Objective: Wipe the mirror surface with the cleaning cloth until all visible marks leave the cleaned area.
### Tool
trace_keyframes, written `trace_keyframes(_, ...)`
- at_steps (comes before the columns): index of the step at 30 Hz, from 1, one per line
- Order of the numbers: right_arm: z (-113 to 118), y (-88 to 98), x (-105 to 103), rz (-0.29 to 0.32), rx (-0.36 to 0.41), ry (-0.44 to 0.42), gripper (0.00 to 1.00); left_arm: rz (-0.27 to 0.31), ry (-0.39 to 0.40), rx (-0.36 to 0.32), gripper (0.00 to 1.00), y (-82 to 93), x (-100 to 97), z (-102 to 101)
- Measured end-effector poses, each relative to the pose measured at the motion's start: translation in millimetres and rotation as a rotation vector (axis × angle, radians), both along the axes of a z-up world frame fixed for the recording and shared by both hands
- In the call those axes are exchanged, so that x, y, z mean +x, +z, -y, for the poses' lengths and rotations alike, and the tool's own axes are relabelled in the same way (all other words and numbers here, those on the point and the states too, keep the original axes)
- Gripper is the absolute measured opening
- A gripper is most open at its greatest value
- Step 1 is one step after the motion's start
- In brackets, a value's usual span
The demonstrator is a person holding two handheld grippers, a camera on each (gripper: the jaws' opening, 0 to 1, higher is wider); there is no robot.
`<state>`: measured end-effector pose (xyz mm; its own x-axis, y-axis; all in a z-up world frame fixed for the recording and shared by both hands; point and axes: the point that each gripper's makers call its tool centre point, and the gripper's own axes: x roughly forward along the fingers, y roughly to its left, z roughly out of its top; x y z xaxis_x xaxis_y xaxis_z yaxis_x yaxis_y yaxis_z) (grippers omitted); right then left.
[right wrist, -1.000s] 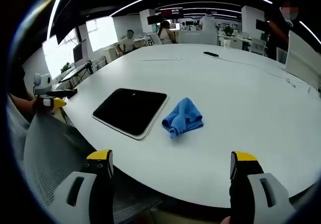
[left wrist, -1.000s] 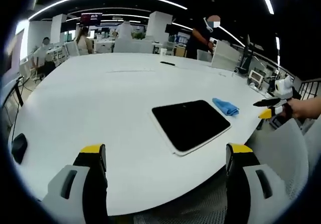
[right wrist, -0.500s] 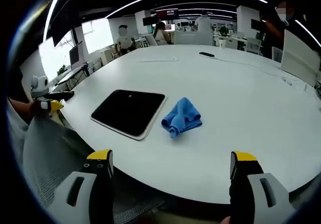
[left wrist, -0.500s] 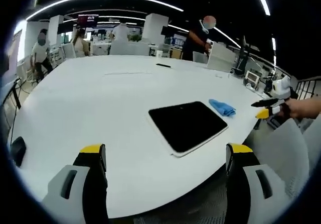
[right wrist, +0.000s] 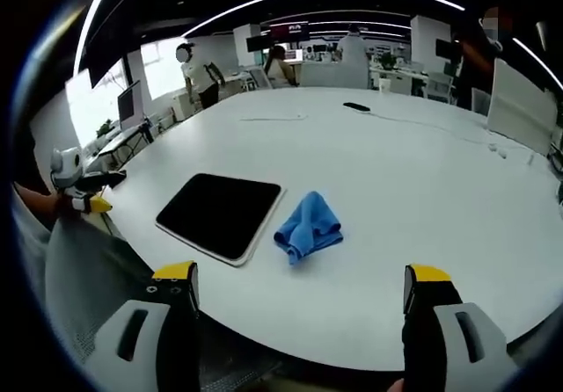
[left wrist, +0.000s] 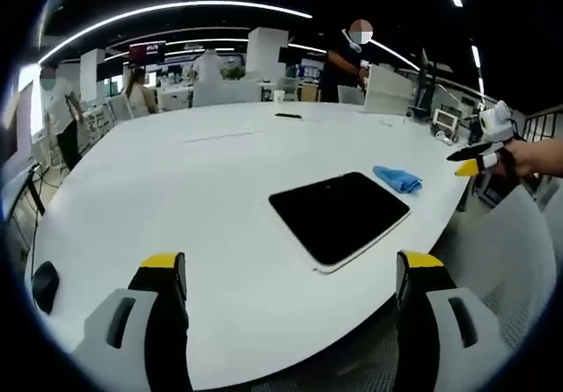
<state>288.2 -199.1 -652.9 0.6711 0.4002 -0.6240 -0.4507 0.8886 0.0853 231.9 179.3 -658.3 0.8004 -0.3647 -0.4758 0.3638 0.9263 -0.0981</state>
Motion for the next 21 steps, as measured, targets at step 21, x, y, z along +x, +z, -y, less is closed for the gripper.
trace_keyframes(21, -28.5, 30.4, 75.9, -0.085, -0.182, 0.144, 0.86, -0.004, 0.003, 0.040, 0.97, -7.3, -2.1, -5.0)
